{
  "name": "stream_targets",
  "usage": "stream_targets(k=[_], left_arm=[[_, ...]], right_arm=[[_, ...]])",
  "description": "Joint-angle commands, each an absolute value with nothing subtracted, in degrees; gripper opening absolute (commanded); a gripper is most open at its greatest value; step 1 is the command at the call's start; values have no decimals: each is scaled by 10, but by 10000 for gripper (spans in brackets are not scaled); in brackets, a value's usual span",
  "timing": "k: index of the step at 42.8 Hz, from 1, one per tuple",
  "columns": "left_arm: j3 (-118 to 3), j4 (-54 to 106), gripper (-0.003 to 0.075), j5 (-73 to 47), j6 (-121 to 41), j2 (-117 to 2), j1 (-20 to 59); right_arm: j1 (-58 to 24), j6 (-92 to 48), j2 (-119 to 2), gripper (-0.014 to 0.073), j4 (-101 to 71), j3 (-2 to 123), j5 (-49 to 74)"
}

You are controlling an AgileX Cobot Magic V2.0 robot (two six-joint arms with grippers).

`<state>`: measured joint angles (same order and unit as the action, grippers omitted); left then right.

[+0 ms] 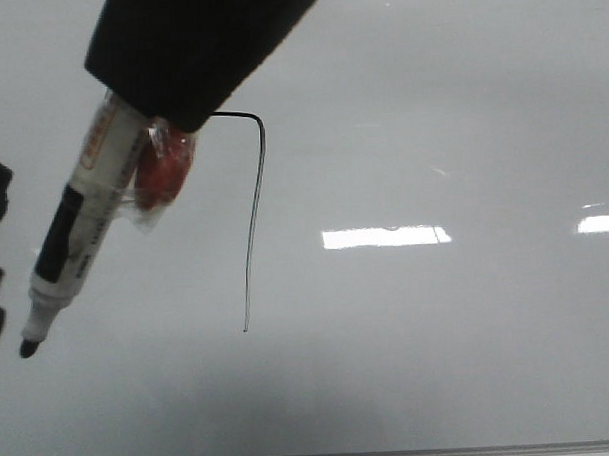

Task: Write number 7 on whiteboard

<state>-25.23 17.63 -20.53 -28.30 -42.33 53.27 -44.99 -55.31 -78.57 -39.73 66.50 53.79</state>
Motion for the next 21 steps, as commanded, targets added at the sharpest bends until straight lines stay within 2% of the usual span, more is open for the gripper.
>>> stream_targets(k=[1, 12, 21], left_arm=[[-270, 193, 446, -152, -279, -441, 531], [-270, 203, 255, -141, -280, -450, 531], [-270, 214, 47, -139, -280, -449, 531]], right_arm=[[-465, -568, -764, -67, -429, 685, 524], [-481, -568, -764, -67, -429, 685, 505], [-481, -568, -764, -64, -429, 685, 498]])
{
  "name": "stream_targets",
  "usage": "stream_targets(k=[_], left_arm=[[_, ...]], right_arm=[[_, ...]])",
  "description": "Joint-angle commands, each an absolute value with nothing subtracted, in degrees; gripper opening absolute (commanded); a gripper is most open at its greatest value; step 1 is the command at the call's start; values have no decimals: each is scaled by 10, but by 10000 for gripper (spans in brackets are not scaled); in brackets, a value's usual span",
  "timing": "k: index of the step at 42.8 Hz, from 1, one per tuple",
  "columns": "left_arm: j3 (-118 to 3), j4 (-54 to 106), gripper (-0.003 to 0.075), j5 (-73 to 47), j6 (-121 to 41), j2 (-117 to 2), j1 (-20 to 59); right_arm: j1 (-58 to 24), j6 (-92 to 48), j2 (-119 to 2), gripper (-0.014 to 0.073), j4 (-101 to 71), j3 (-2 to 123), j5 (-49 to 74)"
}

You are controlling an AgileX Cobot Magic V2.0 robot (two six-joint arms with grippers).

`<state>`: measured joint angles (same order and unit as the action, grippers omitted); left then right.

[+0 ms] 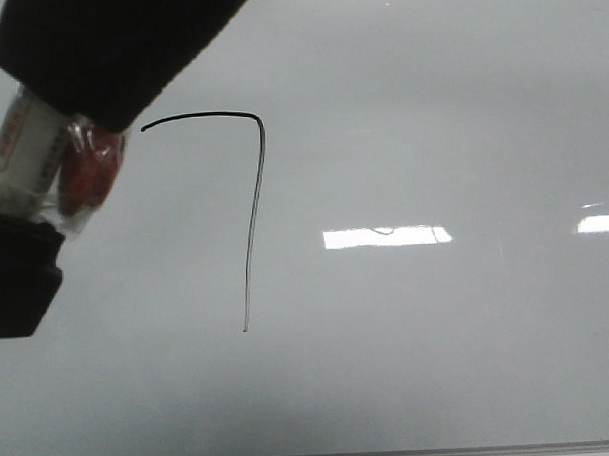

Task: Write number 7 on whiteboard

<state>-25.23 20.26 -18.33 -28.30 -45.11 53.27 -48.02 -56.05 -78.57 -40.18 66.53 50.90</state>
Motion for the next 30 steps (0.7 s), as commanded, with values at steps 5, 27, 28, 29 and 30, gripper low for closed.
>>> stream_targets(k=[5, 27, 28, 29, 30], left_arm=[[-270, 214, -20, -139, -280, -449, 531], [-270, 272, -20, -153, -212, -487, 419], [-270, 272, -20, -153, -206, -491, 403], [-271, 272, -20, -155, -204, -496, 380], [-272, 272, -20, -160, -204, -498, 362]], right_arm=[[-481, -568, -764, 15, -429, 685, 493], [-414, -497, -696, 580, -393, 682, 458], [-404, -487, -690, 577, -390, 682, 462], [-394, -475, -683, 575, -383, 680, 469], [-379, -467, -674, 573, -378, 678, 473]])
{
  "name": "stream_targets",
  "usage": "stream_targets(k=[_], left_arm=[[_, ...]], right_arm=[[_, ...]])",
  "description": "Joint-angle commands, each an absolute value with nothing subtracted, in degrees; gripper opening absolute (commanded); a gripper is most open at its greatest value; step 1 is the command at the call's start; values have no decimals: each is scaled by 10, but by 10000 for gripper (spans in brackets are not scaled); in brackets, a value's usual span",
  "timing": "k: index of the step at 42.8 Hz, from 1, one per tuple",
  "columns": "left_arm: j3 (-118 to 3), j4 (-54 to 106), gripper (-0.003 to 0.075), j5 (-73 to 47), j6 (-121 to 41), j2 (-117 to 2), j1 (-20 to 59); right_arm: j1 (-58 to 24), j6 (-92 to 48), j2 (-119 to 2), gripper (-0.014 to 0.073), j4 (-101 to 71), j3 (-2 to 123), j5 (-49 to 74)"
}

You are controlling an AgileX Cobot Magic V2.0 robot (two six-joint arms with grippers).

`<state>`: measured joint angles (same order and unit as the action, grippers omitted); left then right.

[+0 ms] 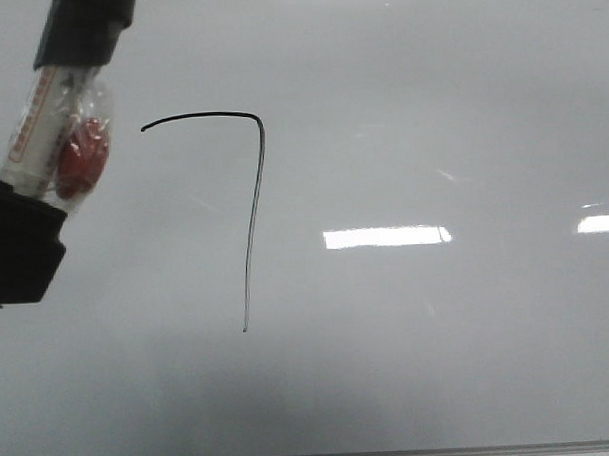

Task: Write number 7 on whiteboard

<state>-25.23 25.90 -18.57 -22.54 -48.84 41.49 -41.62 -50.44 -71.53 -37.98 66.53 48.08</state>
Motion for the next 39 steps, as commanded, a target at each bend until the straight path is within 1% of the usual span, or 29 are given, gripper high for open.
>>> stream_targets(k=[1, 2, 3, 7, 11, 15, 18, 21, 25, 29, 33, 35, 39], left_arm=[[-274, 272, -20, -166, -204, -502, 343], [-278, 272, -20, -176, -204, -505, 310], [-282, 271, -20, -185, -204, -509, 296], [-304, 245, -20, -223, -204, -524, 190], [-320, 208, -20, -232, -204, -538, 97], [-321, 199, -20, -215, -204, -555, 16], [-321, 199, -20, -199, -204, -573, -27], [-321, 199, -20, -182, -204, -599, -51], [-321, 199, -20, -151, -204, -631, -55], [-321, 199, -20, -109, -204, -666, -55], [-321, 199, -20, -57, -204, -700, -55], [-321, 199, -20, -37, -204, -713, -55], [-321, 199, -20, 0, -204, -739, -55]], right_arm=[[-369, -461, -667, 571, -377, 674, 475], [-355, -457, -656, 570, -377, 663, 476], [-344, -456, -646, 570, -377, 657, 475], [-297, -451, -597, 570, -377, 599, 452], [-249, -426, -540, 559, -377, 525, 400], [-213, -397, -476, 485, -378, 448, 342], [-191, -383, -426, 395, -381, 383, 290], [-180, -383, -384, 304, -386, 329, 249], [-177, -383, -335, 179, -396, 275, 207], [-177, -383, -293, 50, -411, 253, 176], [-177, -383, -268, -55, -411, 248, 166], [-177, -383, -262, -71, -411, 248, 166], [-177, -383, -260, -68, -411, 248, 166]])
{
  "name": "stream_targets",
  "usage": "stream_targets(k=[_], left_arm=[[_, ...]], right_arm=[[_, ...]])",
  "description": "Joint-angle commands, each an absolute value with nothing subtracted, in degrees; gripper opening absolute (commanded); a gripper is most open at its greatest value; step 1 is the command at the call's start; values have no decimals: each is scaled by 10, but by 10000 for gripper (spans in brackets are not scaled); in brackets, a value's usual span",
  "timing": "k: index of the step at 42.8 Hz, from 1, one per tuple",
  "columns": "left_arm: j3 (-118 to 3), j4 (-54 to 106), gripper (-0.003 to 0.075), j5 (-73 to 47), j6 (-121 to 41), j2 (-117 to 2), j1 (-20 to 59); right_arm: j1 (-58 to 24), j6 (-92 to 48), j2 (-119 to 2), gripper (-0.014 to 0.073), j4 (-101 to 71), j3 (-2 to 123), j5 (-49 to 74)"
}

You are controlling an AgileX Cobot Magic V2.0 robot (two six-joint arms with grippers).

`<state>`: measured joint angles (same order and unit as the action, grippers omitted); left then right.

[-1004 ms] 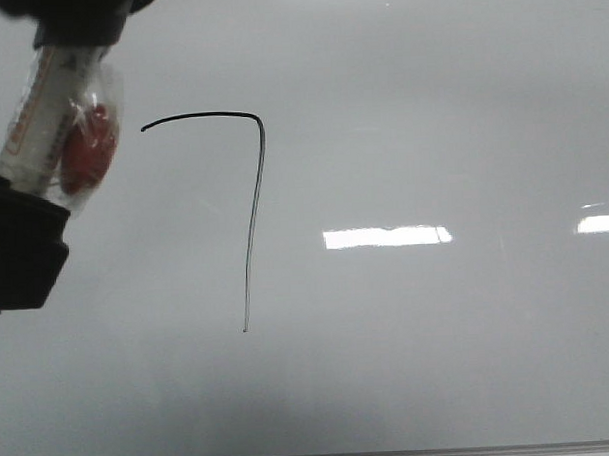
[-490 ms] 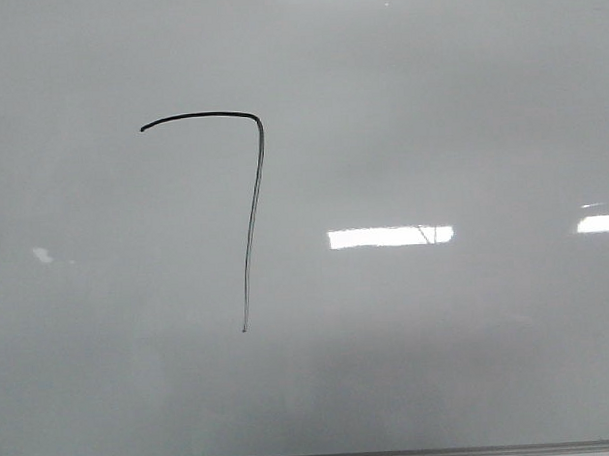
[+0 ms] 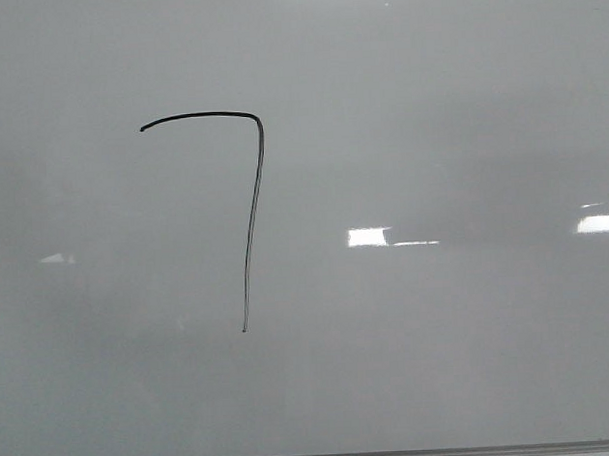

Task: Write number 7 on whiteboard

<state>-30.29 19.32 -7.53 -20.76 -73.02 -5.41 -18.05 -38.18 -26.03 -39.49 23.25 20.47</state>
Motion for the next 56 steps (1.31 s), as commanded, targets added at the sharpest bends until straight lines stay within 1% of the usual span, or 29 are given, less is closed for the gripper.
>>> stream_targets(k=[1, 21, 34, 37, 40, 42, 43, 45, 46, 48, 53, 56], left_arm=[[-321, 199, -20, 7, -204, -744, -55], [-387, 199, -20, 14, -205, -822, -55], [-389, 199, -15, 4, -205, -827, -55], [-389, 199, 17, 0, -205, -827, -55], [-389, 199, 83, 0, -205, -827, -55], [-389, 199, 141, 0, -205, -827, -55], [-389, 199, 159, 0, -205, -827, -55], [-389, 199, 227, 0, -205, -827, -55], [-389, 199, 244, 0, -205, -827, -55], [-389, 199, 301, 0, -205, -827, -55], [-389, 199, 384, 0, -205, -827, -55], [-389, 199, 420, 0, -205, -827, -55]], right_arm=[[-177, -383, -260, -68, -411, 248, 166], [-177, -383, -260, -68, -411, 248, 166], [-177, -383, -260, -68, -411, 248, 166], [-177, -383, -260, -68, -411, 248, 166], [-177, -383, -260, -68, -411, 248, 166], [-177, -383, -260, -68, -411, 248, 166], [-177, -383, -260, -68, -411, 248, 166], [-177, -383, -260, -68, -411, 248, 166], [-177, -383, -260, -68, -411, 248, 166], [-177, -383, -260, -68, -411, 248, 166], [-177, -383, -260, -68, -411, 248, 166], [-177, -383, -260, -68, -411, 248, 166]])
